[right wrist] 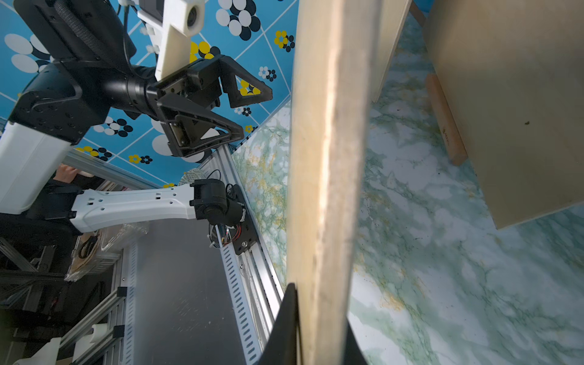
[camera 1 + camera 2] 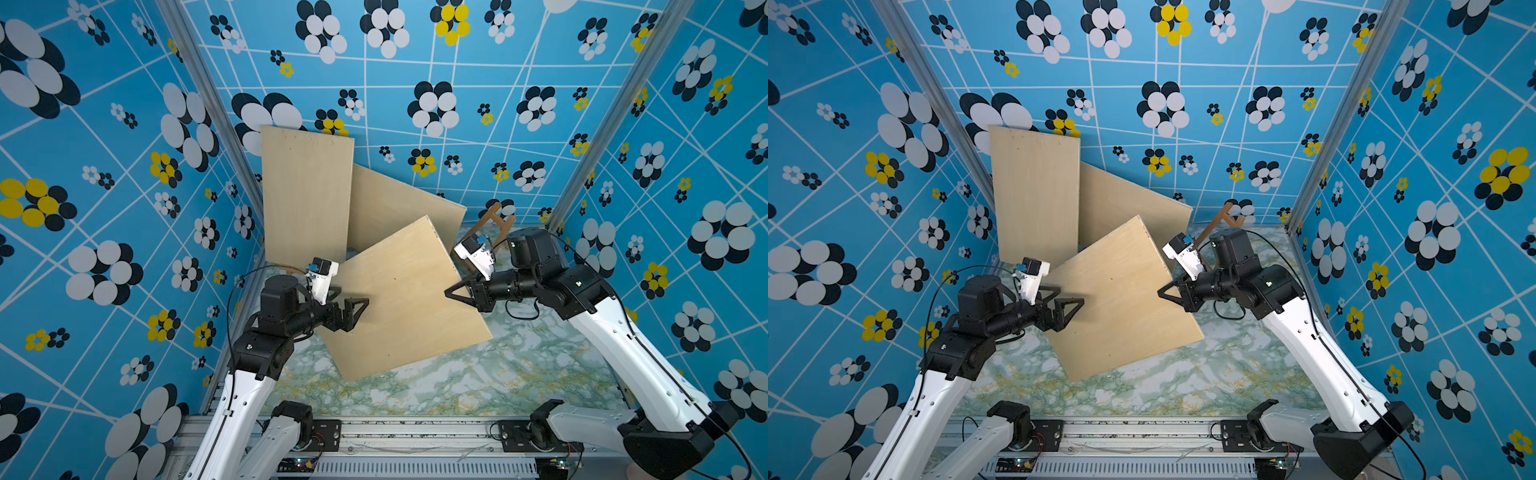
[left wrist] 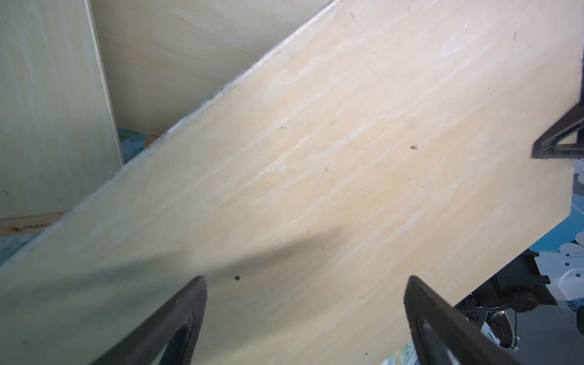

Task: Assemble the easel
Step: Pick up the drawing board from the center of the board.

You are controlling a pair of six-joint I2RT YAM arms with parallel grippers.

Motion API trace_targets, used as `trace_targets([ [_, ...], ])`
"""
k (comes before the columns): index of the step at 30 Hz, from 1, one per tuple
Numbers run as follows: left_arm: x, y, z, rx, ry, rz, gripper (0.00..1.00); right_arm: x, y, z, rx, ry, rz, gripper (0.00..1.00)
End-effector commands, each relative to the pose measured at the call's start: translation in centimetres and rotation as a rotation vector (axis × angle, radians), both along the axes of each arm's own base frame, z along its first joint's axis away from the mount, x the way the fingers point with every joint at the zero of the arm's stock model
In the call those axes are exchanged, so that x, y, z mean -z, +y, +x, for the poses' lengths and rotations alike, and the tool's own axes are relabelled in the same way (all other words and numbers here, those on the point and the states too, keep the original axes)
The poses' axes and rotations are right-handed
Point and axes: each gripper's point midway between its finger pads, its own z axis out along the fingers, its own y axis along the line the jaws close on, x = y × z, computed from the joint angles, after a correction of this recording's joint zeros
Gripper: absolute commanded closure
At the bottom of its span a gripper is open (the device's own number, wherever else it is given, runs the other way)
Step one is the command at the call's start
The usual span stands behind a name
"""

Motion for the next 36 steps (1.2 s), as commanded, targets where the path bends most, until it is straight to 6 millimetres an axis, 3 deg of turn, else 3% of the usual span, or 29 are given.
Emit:
trace_targets([
  [1,-2.7,0.5,-0.6,0.021,-0.115,0.072,0.01,1.4,-3.0,4.4,0.077,-0.337,-0.224,1.0],
  [10,-6.6,1.1,-1.5,0.042,-0.249,0.17,0.01,3.5,-3.2,0.9,-0.112,-0.431,-0.213,1.0],
  [19,-8.8,1.2,-1.6,0.077,-0.356,0.261,0.0,3.1,-3.3,-1.0,-0.169,-0.46,-0.162,1.0],
  [23,-10.8,0.8,-1.9,0.134,-0.487,0.328,0.01,2.8,-3.4,-1.8,-0.185,-0.457,-0.147,1.0],
  [30,-10.1,-0.4,-1.0,0.357,-0.554,0.529,0.05,2.3,-3.3,-2.8,-0.22,-0.464,-0.125,1.0],
  [33,-9.4,-1.1,-0.6,0.481,-0.532,0.579,0.13,2.3,-3.2,-3.1,-0.231,-0.458,-0.113,1.0],
  [36,-8.9,-1.9,-0.1,0.565,-0.52,0.646,0.14,2.2,-3.1,-3.4,-0.241,-0.452,-0.104,1.0],
])
